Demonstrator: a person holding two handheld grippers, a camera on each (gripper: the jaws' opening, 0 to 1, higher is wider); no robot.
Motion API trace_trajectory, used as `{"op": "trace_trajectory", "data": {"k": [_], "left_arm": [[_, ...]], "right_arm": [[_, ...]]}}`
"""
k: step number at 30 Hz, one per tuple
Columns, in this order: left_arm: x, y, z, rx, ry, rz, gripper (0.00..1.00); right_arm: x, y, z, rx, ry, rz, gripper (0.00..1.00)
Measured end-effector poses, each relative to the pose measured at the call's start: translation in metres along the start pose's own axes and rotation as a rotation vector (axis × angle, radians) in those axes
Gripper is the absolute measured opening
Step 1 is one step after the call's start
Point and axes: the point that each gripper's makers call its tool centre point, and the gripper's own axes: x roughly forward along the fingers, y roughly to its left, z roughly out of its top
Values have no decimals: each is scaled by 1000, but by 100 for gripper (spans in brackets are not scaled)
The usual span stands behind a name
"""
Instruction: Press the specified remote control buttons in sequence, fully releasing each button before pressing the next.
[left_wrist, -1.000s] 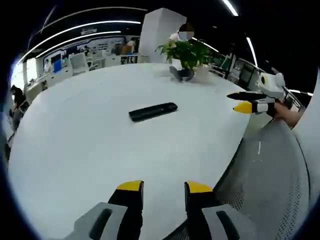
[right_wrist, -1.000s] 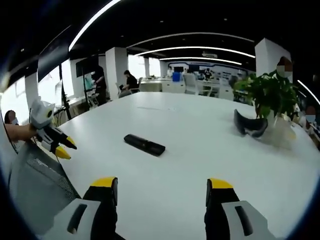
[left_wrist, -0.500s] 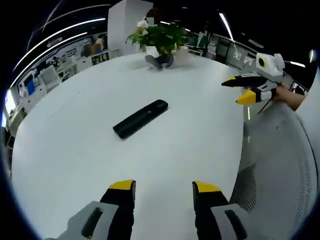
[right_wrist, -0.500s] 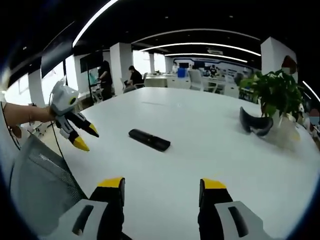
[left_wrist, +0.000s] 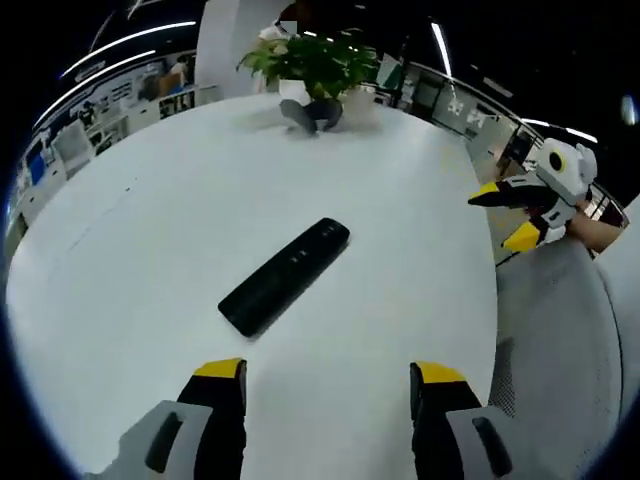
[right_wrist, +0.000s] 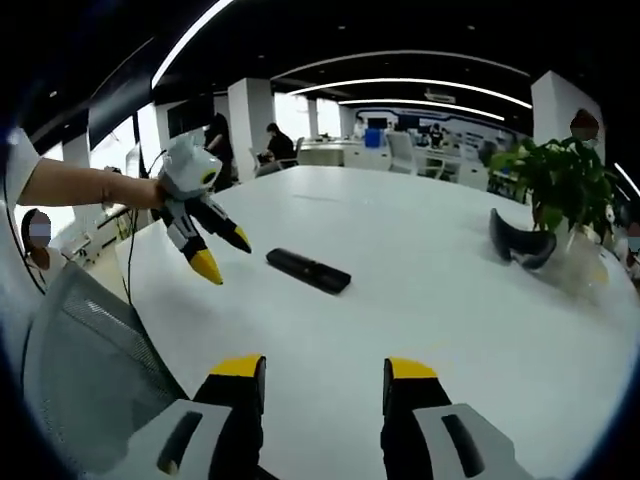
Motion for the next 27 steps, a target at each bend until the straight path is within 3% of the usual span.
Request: {"op": "trace_trajectory", "data": {"k": [4, 7, 11, 17, 20, 23, 27], "left_arm": [[10, 5, 14, 21, 31, -27, 67], [17, 12, 17, 138, 94, -14, 71], [29, 15, 14, 213, 187, -34, 77], [48, 15, 24, 210, 206, -59, 83], [54, 15, 23, 281, 249, -54, 82], [56, 17, 26, 334, 263, -46, 77], [52, 26, 23, 457, 318, -28, 55]], "right_arm": [[0, -1, 1, 5, -10, -4, 46], [-1, -2, 0, 10, -7, -7, 45], [-1, -3, 0, 13, -10, -10, 45], [-1, -4, -1, 17, -7, -11, 44], [-1, -3, -1, 21, -5, -9, 43], [0, -3, -3, 21, 4, -3, 42], [1, -1, -3, 9, 9, 1, 40]]}}
